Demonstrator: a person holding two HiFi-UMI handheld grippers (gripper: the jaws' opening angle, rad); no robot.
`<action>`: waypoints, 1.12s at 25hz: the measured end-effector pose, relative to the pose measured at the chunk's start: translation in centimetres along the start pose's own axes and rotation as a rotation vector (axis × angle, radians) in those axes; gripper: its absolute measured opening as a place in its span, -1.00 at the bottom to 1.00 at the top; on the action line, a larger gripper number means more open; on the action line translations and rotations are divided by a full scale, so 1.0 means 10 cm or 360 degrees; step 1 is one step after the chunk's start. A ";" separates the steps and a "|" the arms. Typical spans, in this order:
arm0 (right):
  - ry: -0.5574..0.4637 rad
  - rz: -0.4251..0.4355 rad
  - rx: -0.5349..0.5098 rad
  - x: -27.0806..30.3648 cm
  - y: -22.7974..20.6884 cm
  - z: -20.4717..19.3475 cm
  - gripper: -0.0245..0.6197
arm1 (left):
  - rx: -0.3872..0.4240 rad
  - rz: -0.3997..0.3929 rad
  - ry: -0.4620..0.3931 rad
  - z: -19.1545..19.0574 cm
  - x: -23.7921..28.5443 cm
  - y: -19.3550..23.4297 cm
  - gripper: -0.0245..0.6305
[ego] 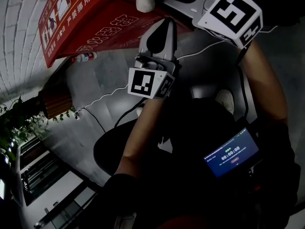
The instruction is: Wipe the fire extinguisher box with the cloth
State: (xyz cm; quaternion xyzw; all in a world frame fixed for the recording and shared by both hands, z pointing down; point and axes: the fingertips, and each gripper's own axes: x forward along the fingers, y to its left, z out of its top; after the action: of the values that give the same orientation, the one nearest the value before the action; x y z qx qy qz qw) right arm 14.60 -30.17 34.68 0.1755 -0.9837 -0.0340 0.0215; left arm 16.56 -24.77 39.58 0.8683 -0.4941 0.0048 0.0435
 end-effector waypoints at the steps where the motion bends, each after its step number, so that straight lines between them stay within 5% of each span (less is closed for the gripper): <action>1: 0.0023 0.0012 0.0006 0.00 0.01 -0.08 -0.66 | 0.0003 0.0002 0.0008 -0.04 -0.01 0.00 -0.93; 28: 0.0318 0.0049 0.0344 -0.04 0.27 -2.18 -0.66 | -0.0095 0.0042 0.0286 -1.37 0.02 0.17 -0.93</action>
State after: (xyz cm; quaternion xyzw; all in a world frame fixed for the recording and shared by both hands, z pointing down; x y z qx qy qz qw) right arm 15.26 -28.80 56.55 0.1641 -0.9771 0.0903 0.1009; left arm 15.65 -24.71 53.33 0.8562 -0.4994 0.0685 0.1133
